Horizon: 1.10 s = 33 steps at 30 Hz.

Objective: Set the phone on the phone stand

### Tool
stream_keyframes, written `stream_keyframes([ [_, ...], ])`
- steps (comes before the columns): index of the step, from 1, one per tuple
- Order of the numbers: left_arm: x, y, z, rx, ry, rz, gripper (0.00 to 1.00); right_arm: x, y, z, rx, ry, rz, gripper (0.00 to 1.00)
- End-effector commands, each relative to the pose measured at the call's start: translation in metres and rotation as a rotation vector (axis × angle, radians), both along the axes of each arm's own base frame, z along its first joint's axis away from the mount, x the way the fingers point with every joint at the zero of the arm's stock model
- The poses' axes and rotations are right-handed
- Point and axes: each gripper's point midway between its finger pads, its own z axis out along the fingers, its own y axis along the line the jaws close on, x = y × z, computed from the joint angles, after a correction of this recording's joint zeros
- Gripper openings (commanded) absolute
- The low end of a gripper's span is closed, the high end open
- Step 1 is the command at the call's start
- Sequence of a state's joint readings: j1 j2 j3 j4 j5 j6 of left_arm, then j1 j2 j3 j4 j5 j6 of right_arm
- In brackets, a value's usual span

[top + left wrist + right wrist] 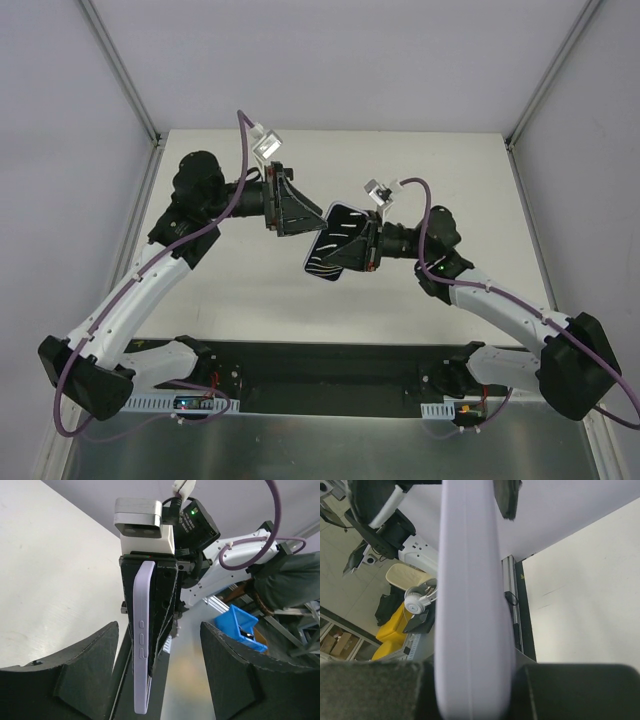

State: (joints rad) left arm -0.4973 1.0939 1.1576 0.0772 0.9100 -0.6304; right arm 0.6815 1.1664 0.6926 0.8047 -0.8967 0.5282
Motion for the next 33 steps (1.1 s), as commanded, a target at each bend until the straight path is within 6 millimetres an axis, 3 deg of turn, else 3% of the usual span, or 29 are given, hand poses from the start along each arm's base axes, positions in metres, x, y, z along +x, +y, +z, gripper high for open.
stream_keyframes([
  [1, -0.014, -0.005, 0.000, 0.008, 0.047, -0.134, 0.63, -0.014, -0.005, 0.037, 0.075, -0.153, 0.056, 0.01],
  [11, -0.019, -0.014, -0.004, 0.019, 0.051, -0.189, 0.61, -0.012, 0.001, 0.032, 0.052, -0.127, 0.091, 0.01],
  [19, -0.011, -0.019, -0.014, 0.062, 0.076, -0.176, 0.36, -0.012, 0.006, 0.029, 0.031, -0.119, 0.110, 0.01],
  [23, -0.008, -0.021, -0.018, 0.084, 0.082, -0.165, 0.29, -0.011, 0.007, 0.025, 0.012, -0.119, 0.110, 0.01],
  [33, -0.007, -0.027, -0.019, 0.106, 0.075, -0.178, 0.30, -0.008, 0.011, 0.022, -0.008, -0.115, 0.113, 0.01],
])
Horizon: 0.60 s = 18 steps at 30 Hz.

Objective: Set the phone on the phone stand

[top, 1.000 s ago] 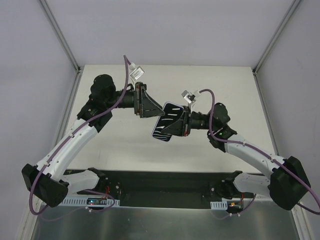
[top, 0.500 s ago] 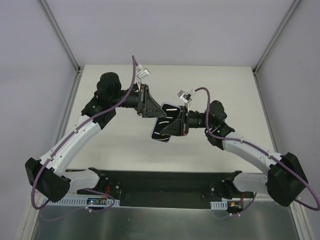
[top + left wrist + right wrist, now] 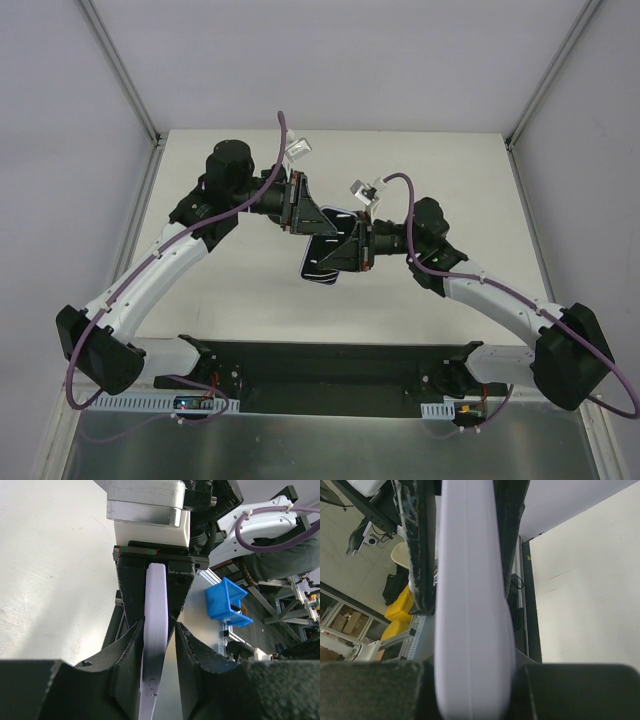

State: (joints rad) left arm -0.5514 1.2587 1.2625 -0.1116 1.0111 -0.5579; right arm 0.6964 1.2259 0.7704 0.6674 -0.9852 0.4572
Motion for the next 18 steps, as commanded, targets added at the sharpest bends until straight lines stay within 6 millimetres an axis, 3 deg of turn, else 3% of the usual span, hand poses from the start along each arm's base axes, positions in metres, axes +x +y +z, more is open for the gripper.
stream_keyframes([
  [1, -0.002, -0.003, 0.017, -0.020, -0.074, -0.018, 0.30, -0.002, 0.003, 0.035, 0.077, -0.120, 0.025, 0.01],
  [6, -0.002, -0.007, 0.015, -0.011, -0.069, -0.022, 0.24, -0.002, 0.004, 0.033, 0.068, -0.120, 0.024, 0.01],
  [14, -0.003, -0.011, 0.017, -0.010, -0.070, -0.033, 0.27, -0.004, 0.006, 0.032, 0.061, -0.124, 0.030, 0.01],
  [18, -0.003, -0.013, 0.017, -0.010, -0.071, -0.038, 0.24, -0.005, 0.007, 0.030, 0.056, -0.122, 0.033, 0.01],
])
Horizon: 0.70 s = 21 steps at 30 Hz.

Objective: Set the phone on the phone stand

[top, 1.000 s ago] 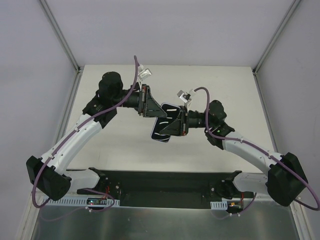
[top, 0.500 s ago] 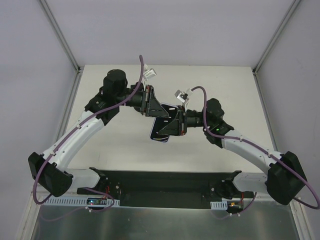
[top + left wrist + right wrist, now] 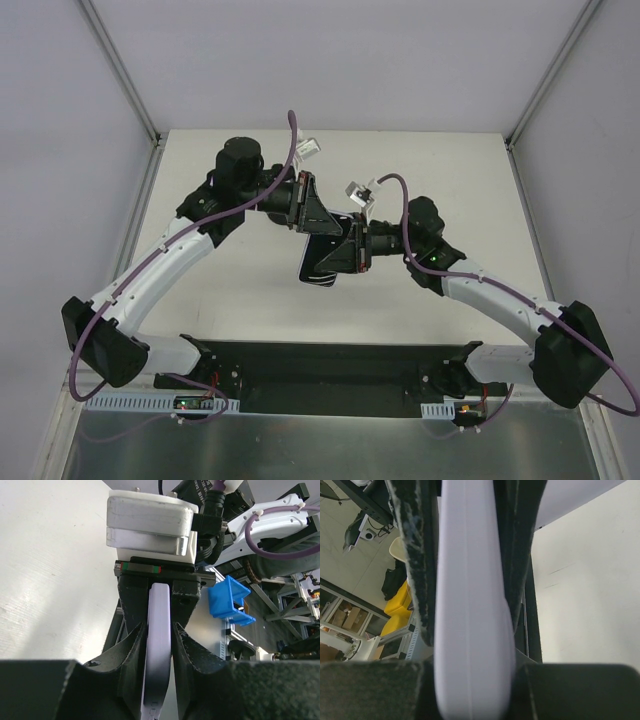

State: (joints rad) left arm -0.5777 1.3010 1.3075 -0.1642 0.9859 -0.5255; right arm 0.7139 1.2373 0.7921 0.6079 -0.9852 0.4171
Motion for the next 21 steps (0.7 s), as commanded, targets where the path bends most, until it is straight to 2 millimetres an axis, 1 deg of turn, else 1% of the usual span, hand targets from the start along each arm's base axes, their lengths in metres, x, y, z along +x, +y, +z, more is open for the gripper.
stream_keyframes([
  [1, -0.006, -0.004, 0.022, -0.042, -0.078, -0.030, 0.22, -0.002, 0.003, 0.034, 0.083, -0.117, 0.019, 0.01],
  [2, -0.005, -0.004, 0.021, -0.042, -0.078, -0.028, 0.17, -0.003, 0.003, 0.035, 0.085, -0.120, 0.020, 0.01],
  [4, -0.005, -0.004, 0.021, -0.041, -0.081, -0.027, 0.11, -0.003, 0.003, 0.035, 0.084, -0.120, 0.020, 0.01],
  [5, -0.005, -0.004, 0.022, -0.042, -0.086, -0.026, 0.01, -0.003, 0.003, 0.035, 0.082, -0.119, 0.019, 0.01],
  [7, -0.006, -0.002, 0.023, -0.039, -0.106, -0.017, 0.00, -0.002, 0.003, 0.034, 0.076, -0.117, 0.015, 0.01],
  [8, -0.002, -0.001, 0.022, -0.029, -0.117, 0.011, 0.00, -0.001, 0.003, 0.036, 0.079, -0.122, 0.005, 0.01],
  [9, -0.002, 0.002, 0.026, -0.030, -0.157, 0.029, 0.00, 0.000, 0.003, 0.036, 0.079, -0.121, -0.005, 0.20],
  [10, -0.003, 0.006, 0.024, -0.010, -0.160, 0.052, 0.00, 0.001, 0.002, 0.034, 0.069, -0.129, -0.021, 0.31],
  [11, 0.008, 0.009, 0.023, 0.017, -0.183, 0.125, 0.00, 0.008, 0.002, 0.032, 0.056, -0.131, -0.066, 0.39],
  [12, 0.009, 0.017, 0.028, 0.028, -0.233, 0.168, 0.00, 0.013, 0.002, 0.030, 0.041, -0.140, -0.095, 0.53],
  [13, 0.014, 0.024, 0.024, 0.070, -0.236, 0.231, 0.00, 0.016, 0.000, 0.019, -0.009, -0.138, -0.127, 0.60],
  [14, 0.019, 0.031, 0.023, 0.096, -0.258, 0.289, 0.00, 0.030, -0.001, 0.016, -0.037, -0.140, -0.205, 0.66],
  [15, 0.033, 0.048, 0.028, 0.132, -0.326, 0.423, 0.00, 0.035, -0.003, 0.006, -0.079, -0.121, -0.241, 0.77],
  [16, 0.037, 0.059, 0.028, 0.156, -0.353, 0.483, 0.00, 0.041, -0.005, 0.003, -0.095, -0.126, -0.283, 0.82],
  [17, 0.041, 0.069, 0.030, 0.172, -0.382, 0.545, 0.00, 0.056, -0.007, -0.001, -0.119, -0.122, -0.372, 0.88],
  [18, 0.052, 0.093, 0.035, 0.206, -0.436, 0.687, 0.00, 0.062, -0.010, -0.004, -0.137, -0.114, -0.414, 0.98],
  [19, 0.055, 0.105, 0.038, 0.219, -0.461, 0.750, 0.00, 0.070, -0.012, -0.007, -0.152, -0.105, -0.462, 0.97],
  [20, 0.059, 0.118, 0.040, 0.237, -0.484, 0.819, 0.00, 0.087, -0.017, -0.010, -0.176, -0.099, -0.556, 0.96],
  [21, 0.058, 0.131, 0.043, 0.246, -0.513, 0.870, 0.00, 0.092, -0.018, -0.005, -0.185, -0.098, -0.583, 0.96],
])
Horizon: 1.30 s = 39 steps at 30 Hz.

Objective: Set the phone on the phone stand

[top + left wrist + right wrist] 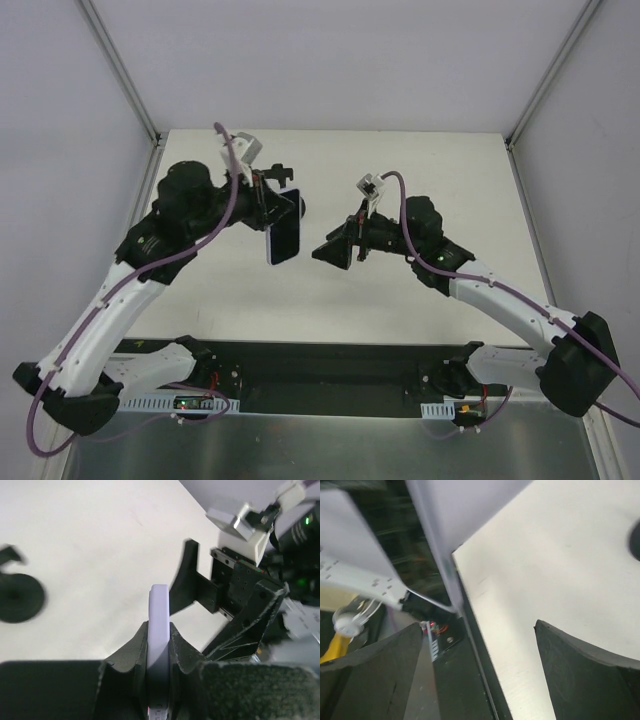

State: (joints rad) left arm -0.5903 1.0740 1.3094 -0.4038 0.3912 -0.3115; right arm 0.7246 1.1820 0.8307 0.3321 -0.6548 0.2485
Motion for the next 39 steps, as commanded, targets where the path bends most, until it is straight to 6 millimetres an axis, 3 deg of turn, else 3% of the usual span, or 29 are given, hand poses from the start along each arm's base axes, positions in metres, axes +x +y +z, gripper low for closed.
stream_keyframes([
  [1, 0.032, 0.089, 0.042, 0.074, -0.268, 0.484, 0.00, 0.052, -0.011, 0.012, -0.071, -0.057, -0.278, 0.96],
  [4, 0.041, 0.123, 0.038, 0.138, -0.290, 0.662, 0.00, 0.071, -0.004, 0.014, -0.116, -0.036, -0.317, 0.96],
  [9, 0.053, 0.153, 0.026, 0.234, -0.273, 0.836, 0.00, 0.110, 0.005, 0.007, -0.213, -0.044, -0.413, 0.97],
  [10, 0.054, 0.155, 0.024, 0.243, -0.272, 0.853, 0.00, 0.117, 0.010, -0.002, -0.237, -0.037, -0.415, 0.99],
  [11, 0.055, 0.159, 0.023, 0.252, -0.271, 0.876, 0.00, 0.125, 0.014, 0.003, -0.232, -0.049, -0.424, 0.99],
  [14, 0.057, 0.159, 0.016, 0.262, -0.272, 0.873, 0.00, 0.143, 0.024, -0.015, -0.295, -0.057, -0.436, 0.94],
  [15, 0.058, 0.160, 0.009, 0.262, -0.258, 0.865, 0.00, 0.151, 0.028, -0.004, -0.286, -0.075, -0.449, 0.90],
  [16, 0.059, 0.159, 0.007, 0.249, -0.254, 0.859, 0.00, 0.156, 0.030, -0.021, -0.333, -0.053, -0.451, 0.85],
  [18, 0.062, 0.161, -0.007, 0.216, -0.209, 0.850, 0.00, 0.171, 0.034, -0.011, -0.351, -0.080, -0.479, 0.78],
  [19, 0.064, 0.164, -0.010, 0.198, -0.193, 0.854, 0.00, 0.178, 0.038, -0.020, -0.375, -0.079, -0.483, 0.76],
  [22, 0.071, 0.164, -0.026, 0.169, -0.137, 0.850, 0.00, 0.196, 0.042, -0.021, -0.389, -0.110, -0.528, 0.70],
  [27, 0.071, 0.164, -0.032, 0.155, -0.117, 0.850, 0.00, 0.221, 0.061, -0.015, -0.362, -0.158, -0.537, 0.60],
  [31, 0.072, 0.169, -0.038, 0.177, -0.117, 0.868, 0.00, 0.240, 0.073, -0.015, -0.362, -0.192, -0.547, 0.59],
  [37, 0.072, 0.176, -0.040, 0.178, -0.114, 0.910, 0.00, 0.251, 0.085, -0.024, -0.370, -0.205, -0.535, 0.59],
  [39, 0.071, 0.173, -0.039, 0.172, -0.113, 0.895, 0.00, 0.251, 0.087, -0.029, -0.386, -0.197, -0.521, 0.53],
])
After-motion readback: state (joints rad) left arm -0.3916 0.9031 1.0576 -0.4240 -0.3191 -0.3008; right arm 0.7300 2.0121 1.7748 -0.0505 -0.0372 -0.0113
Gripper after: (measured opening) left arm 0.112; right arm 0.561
